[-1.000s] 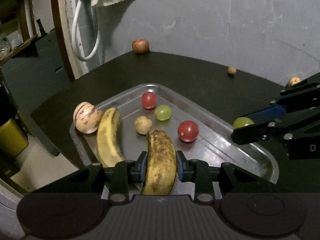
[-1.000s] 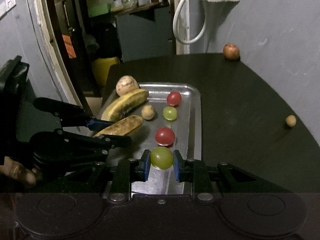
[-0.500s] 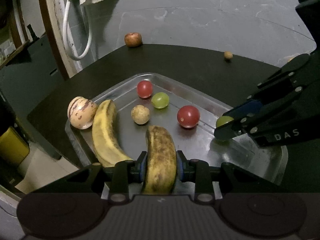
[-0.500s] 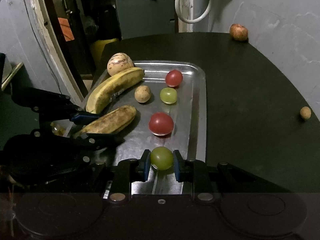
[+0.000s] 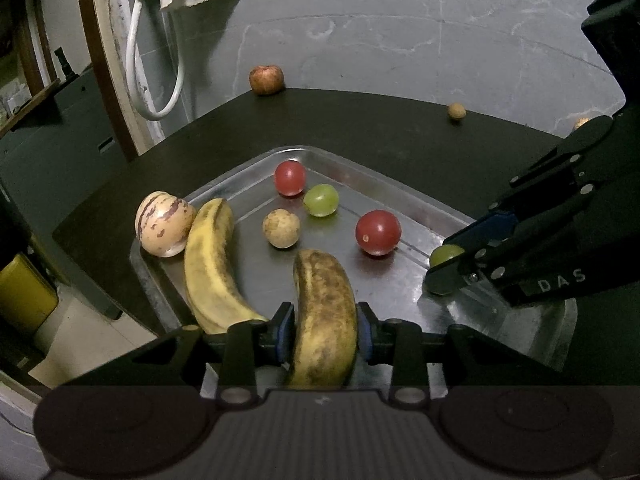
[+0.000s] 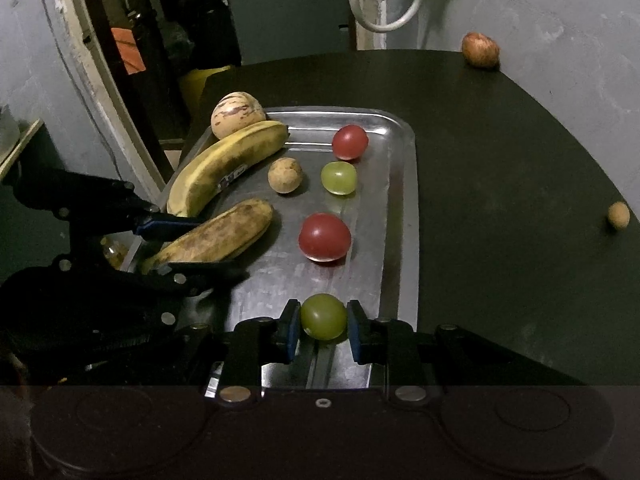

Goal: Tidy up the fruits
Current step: 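Open the left tool to release the banana while the right tool releases the grape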

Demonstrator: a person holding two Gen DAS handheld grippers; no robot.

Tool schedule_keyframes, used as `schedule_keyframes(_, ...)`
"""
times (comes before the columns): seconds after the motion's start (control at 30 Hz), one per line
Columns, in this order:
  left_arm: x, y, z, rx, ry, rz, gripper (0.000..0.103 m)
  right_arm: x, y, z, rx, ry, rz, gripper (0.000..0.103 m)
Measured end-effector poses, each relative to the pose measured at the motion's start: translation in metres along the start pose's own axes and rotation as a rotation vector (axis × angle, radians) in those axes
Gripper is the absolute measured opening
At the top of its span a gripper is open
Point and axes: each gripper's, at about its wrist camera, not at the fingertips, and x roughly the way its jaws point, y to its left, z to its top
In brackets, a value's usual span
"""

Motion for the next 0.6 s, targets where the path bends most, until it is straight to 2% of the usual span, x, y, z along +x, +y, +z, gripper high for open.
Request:
schedule_keyframes(0.37,-0.006,0.004,0.002,0.005,-0.008,-0.001,0.041,-0.008,-0.004,0.007,0.073,-0.019,0.029,0.029)
schedule_keyframes(0.4,-0.007,0.004,0.003,0.003,-0.011,-0.002,0.044,-0.009,-0.004,0.008,0.075,-0.025,0.029,0.03)
schedule_keyframes(0.5,-0.011,0.006,0.005,0.003,-0.031,0.007,0.062,-0.014,-0.005,0.012,0.089,-0.043,0.031,0.03)
schedule_keyframes(0.6,-0.015,0.008,0.009,0.003,-0.044,0.008,0.063,-0.024,-0.006,0.018,0.111,-0.072,0.034,0.032)
